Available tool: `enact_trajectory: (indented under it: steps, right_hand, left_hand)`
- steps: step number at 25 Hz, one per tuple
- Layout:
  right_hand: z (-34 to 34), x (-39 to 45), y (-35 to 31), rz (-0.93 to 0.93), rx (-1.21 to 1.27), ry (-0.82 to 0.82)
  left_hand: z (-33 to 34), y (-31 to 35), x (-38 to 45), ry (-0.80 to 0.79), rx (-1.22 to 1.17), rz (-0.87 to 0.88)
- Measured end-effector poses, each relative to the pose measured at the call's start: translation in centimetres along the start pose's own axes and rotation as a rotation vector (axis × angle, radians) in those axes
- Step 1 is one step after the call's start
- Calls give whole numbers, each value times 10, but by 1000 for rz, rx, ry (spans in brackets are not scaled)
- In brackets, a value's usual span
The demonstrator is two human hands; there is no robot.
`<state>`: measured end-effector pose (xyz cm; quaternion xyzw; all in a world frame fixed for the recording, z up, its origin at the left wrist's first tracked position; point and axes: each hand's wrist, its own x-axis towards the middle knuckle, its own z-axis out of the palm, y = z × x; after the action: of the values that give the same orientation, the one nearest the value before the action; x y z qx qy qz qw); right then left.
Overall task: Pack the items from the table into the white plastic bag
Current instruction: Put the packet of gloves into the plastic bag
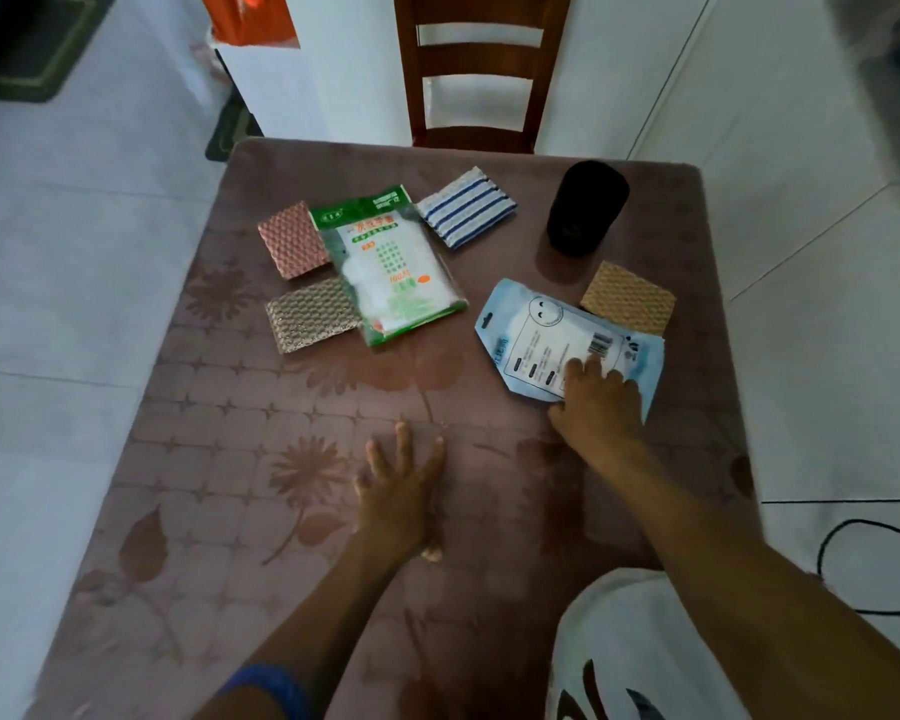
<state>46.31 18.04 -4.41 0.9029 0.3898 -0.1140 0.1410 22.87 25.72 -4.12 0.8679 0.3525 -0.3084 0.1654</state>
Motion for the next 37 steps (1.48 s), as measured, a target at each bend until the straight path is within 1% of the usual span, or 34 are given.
enact_trajectory:
  steps: [2, 3, 4, 5, 7, 8, 10, 11, 12, 13, 14, 15, 16, 17, 18, 19, 21, 22, 24, 26, 27, 29, 30, 32, 33, 34, 35, 37]
  right_hand:
    - [0, 1, -4, -55, -74, 117]
    - [-5, -1, -4, -71, -55, 146]
    - [-10, -2, -3, -80, 16, 149]
    - [-20, -7, -3, -90, 146, 162]
    - [-43, -21, -6, -77, 531, 122]
    - [-56, -30, -7, -40, 787, 60]
    - [-88, -54, -13, 89, 1331, -21]
    - [-102, -73, -13, 167, 1533, -45]
    - [-114, -94, -11, 222, 1693, -75]
    - [-125, -117, -8, 253, 1821, -113]
    - [-131, -140, -4, 280, 1915, -152]
    - [-137, -166, 0, 307, 1972, -197]
    - [-141, -191, 4, 335, 2014, -245]
    - [-143, -215, 6, 360, 2065, -298]
    - [-143, -237, 7, 361, 2122, -346]
    - [-142, -256, 7, 338, 2184, -370]
    - [-136, -294, 15, 272, 2278, -329]
    - [-134, -310, 22, 253, 2284, -297]
    - [-133, -336, 42, 270, 2198, -268]
    - [-128, -356, 67, 358, 2099, -213]
    - [-125, -364, 81, 391, 2087, -163]
    - [-119, -379, 113, 405, 2163, 3]
    - [-115, -385, 129, 383, 2234, 125]
    - [-108, -394, 155, 293, 2309, 362]
    - [-103, -395, 164, 276, 2293, 432]
    - [-97, -395, 169, 296, 2245, 436]
    - [-91, -394, 172, 345, 2175, 383]
    - [-76, -396, 172, 424, 1956, 155]
  left_hand:
    - [2, -1, 1, -6, 9, -1]
    - [1, -1, 2, -5, 7, 3]
    - [0, -1, 3, -2, 9, 1]
    - [0, -1, 2, 4, 24, -1]
    - [-3, 0, 0, 5, 30, 5]
    - [-6, 1, -4, 5, 25, 11]
    - [-10, 0, -9, -8, 1, 1]
    - [-14, -3, -18, -15, -53, 12]
    - [-20, -4, -29, -28, -176, 40]
    - [-29, -4, -43, -36, -463, 75]
    - [-39, -1, -64, -58, -867, 83]
    - [-51, 4, -91, -132, -1296, 66]
    - [-62, 5, -118, -242, -1649, 102]
    - [-69, 5, -141, -322, -1869, 172]
    - [-77, 6, -160, -341, -1963, 241]
    - [-80, 9, -174, -298, -1938, 301]
    - [-77, 23, -201, -182, -1692, 369]
    - [-74, 31, -211, -140, -1570, 395]
    - [-70, 48, -236, -127, -1415, 478]
    - [-65, 67, -260, -142, -1297, 572]
    - [-61, 75, -267, -144, -1270, 592]
    - [-49, 90, -279, -110, -1196, 591]
    - [-40, 97, -282, -78, -1094, 578]
    - [-20, 108, -283, -8, -726, 586]
    - [-10, 115, -285, -16, -559, 597]
    - [-1, 122, -288, -56, -457, 596]
    - [7, 129, -291, -105, -415, 592]
    - [23, 142, -297, -174, -412, 608]
